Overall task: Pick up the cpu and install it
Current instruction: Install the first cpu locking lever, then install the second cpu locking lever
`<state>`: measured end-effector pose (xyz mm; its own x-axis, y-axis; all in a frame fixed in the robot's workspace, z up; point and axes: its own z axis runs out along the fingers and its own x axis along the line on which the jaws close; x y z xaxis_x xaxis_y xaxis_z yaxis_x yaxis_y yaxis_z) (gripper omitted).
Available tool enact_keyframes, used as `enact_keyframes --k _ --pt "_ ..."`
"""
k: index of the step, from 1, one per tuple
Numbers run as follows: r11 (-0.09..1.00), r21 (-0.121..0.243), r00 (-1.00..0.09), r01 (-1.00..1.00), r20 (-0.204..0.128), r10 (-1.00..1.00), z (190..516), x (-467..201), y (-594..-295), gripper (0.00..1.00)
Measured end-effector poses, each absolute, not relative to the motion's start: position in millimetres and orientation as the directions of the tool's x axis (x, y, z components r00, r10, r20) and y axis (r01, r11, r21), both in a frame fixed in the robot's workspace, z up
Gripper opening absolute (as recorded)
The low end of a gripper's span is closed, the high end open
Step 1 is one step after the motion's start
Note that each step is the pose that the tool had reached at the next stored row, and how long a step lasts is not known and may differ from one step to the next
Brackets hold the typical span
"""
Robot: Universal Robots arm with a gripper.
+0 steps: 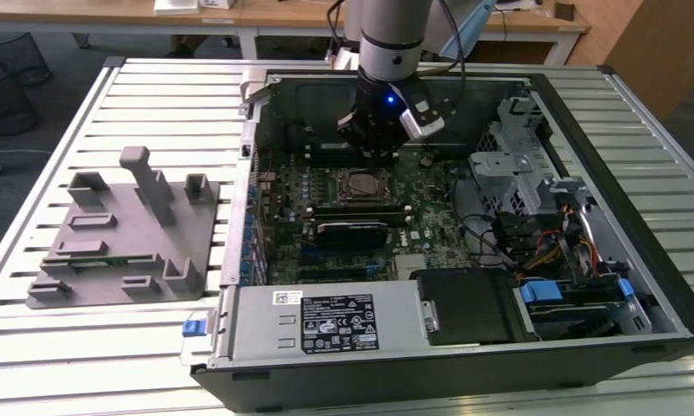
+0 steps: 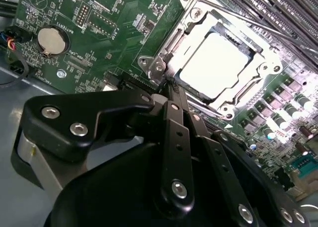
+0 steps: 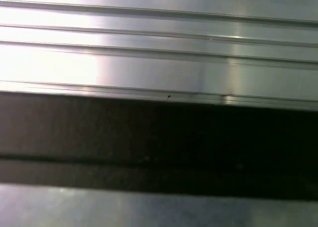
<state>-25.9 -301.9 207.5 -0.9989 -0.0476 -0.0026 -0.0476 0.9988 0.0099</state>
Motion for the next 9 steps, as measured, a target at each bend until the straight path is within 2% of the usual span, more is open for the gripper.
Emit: enact_keyframes --k 9 --pt "0.999 0.01 -0.999 -0.048 -0.003 -0.048 207.5 -25.9 -305.3 0.11"
